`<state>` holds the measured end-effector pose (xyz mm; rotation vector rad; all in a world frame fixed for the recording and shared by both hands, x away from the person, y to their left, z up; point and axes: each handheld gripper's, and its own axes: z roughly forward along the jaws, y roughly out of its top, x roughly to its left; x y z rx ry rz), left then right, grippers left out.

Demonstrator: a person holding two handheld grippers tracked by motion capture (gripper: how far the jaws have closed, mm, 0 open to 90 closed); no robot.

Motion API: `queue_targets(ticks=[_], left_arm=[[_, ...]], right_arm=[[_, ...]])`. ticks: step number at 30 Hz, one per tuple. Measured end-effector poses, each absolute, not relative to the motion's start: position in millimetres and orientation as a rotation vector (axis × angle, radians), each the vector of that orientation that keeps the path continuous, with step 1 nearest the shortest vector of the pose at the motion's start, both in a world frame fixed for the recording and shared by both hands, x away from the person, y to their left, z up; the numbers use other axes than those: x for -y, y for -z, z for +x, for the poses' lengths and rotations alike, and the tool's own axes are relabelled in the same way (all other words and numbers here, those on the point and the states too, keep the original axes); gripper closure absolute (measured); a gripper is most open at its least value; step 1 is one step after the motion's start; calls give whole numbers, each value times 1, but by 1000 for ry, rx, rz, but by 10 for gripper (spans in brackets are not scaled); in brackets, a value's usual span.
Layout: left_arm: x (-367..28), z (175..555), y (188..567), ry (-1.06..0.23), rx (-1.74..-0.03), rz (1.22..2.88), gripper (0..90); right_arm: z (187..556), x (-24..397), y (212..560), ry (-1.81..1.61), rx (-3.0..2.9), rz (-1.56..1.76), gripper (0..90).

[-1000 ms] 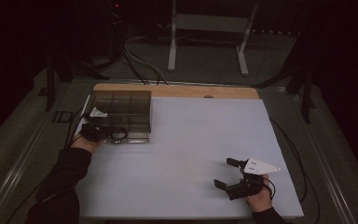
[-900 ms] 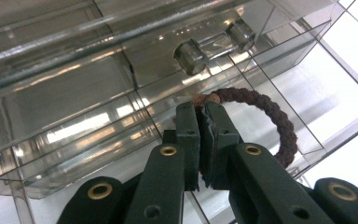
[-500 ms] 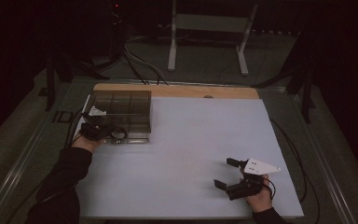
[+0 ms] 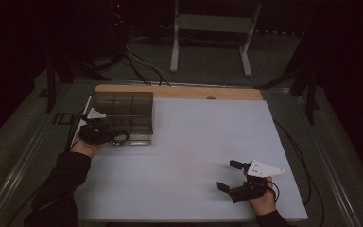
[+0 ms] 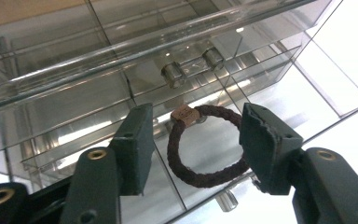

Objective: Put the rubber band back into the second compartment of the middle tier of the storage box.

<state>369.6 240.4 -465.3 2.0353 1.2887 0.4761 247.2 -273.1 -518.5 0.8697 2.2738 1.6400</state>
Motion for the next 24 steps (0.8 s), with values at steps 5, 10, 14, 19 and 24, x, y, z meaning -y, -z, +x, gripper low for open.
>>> queue_targets(ticks=[5,10,14,19,24], left_arm=[[-242,366,459,-483,-1300,2022,376],[-243,361,454,-485,-1306,2018,288],[-245,360,452,-479,-1328,2010,219],[-248,358,450,-460,-1348,1999,148],[-251,354,447,-439,-1338,1980,86]], right_arm=[[247,273,518,-1638,-2273,870,0],[247,273,518,-1640,-2272,871,0],[247,273,519,-1642,-2273,877,0],[248,273,519,-1643,-2272,879,0],[248,273,519,-1645,-2271,883,0]])
